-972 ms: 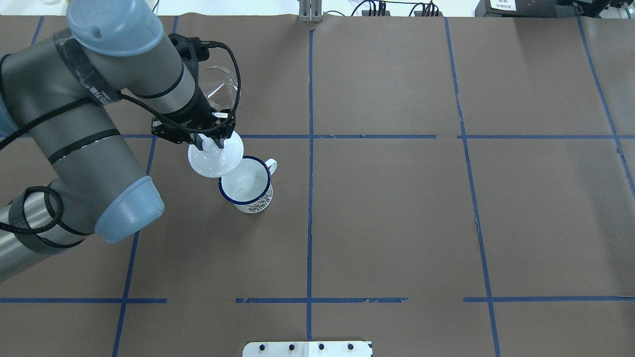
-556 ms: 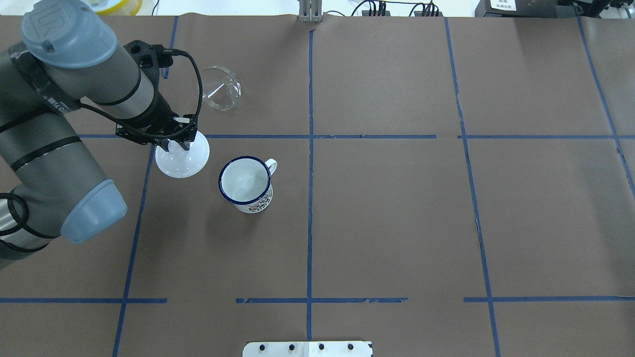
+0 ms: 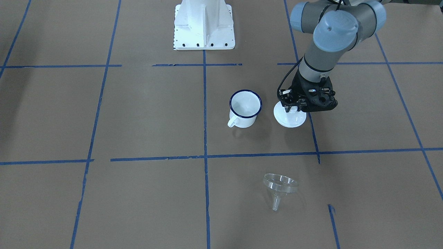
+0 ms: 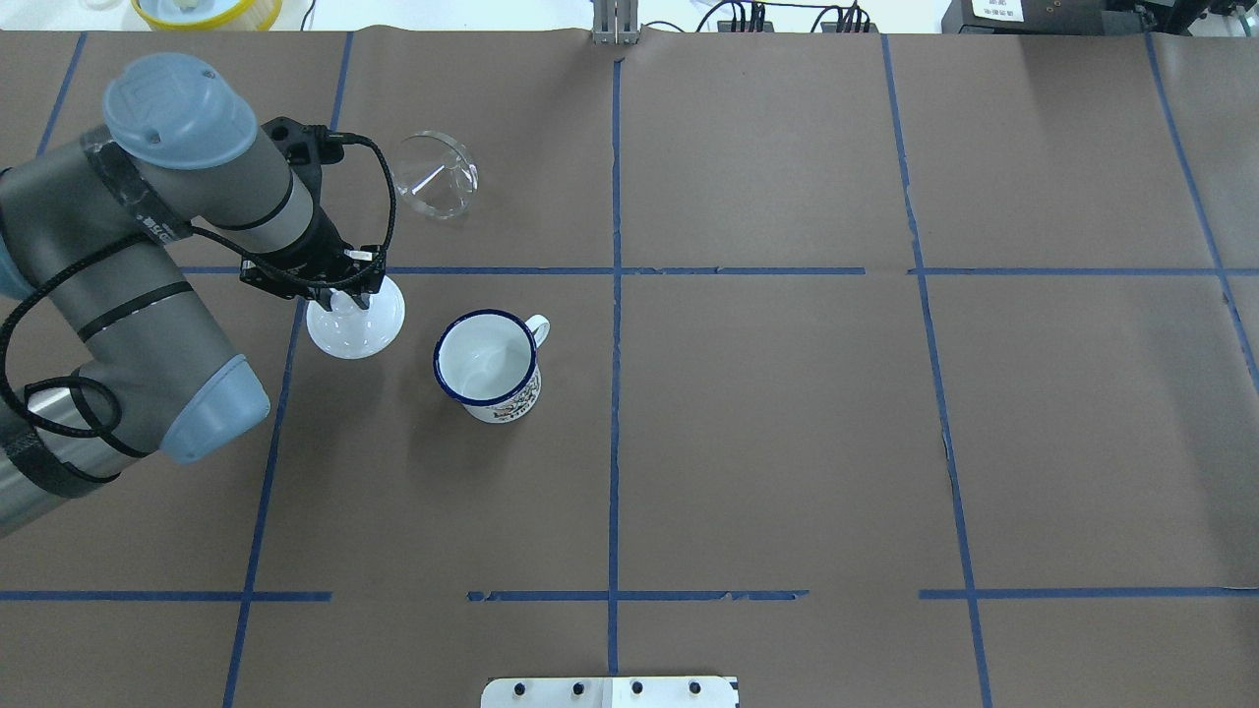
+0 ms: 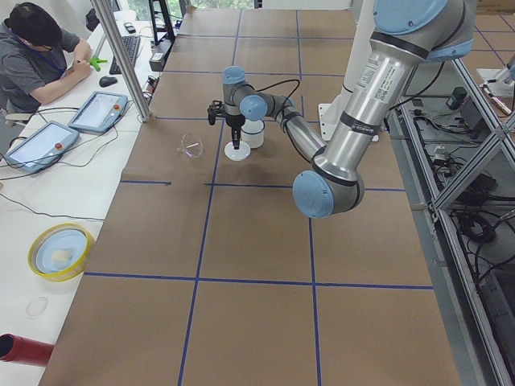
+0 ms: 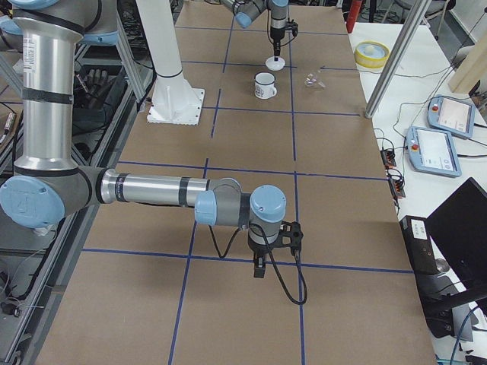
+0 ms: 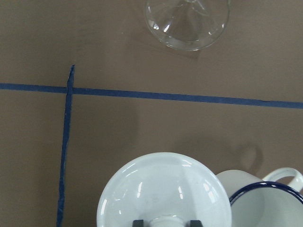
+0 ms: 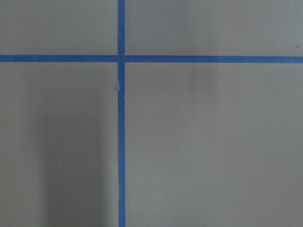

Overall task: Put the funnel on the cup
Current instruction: 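Lift the lid off the mug and set it down beside the mug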

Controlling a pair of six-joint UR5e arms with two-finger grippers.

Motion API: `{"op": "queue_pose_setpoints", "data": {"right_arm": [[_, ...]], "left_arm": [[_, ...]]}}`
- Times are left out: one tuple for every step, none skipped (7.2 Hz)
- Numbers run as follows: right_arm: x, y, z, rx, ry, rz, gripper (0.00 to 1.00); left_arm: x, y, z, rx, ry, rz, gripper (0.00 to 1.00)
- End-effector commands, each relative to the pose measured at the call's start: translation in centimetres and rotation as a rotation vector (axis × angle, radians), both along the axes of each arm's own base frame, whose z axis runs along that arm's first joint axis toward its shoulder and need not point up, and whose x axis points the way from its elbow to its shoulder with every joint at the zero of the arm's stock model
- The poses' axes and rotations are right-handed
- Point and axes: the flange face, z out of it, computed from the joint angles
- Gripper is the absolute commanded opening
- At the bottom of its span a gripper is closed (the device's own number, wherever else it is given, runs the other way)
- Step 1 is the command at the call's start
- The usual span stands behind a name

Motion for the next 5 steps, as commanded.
{"op": "queue_pose_setpoints", "data": {"right_arm": [[0.0,0.0,0.0,0.0,0.0,0.0,1.0],[0.0,0.0,0.0,0.0,0.0,0.0,1.0],[0.0,0.0,0.0,0.0,0.0,0.0,1.0],[0.0,0.0,0.0,0.0,0.0,0.0,1.0],[0.0,0.0,0.0,0.0,0.0,0.0,1.0]], "left_arm": [[0.7,-0.2,3.3,-0.012,-0.014,0.007,0.0],[1.5,-0.9,5.0,-0.01,-0.008,0.009,0.0],[1.7,-1.2,5.8,-0.01,-0.005,0.011,0.0],[1.8,-1.2,5.9,-0.012,-0.006,0.011,0.11],[1.7,-1.2,6.0,-0.01,-0.009,0.008,0.76]]}}
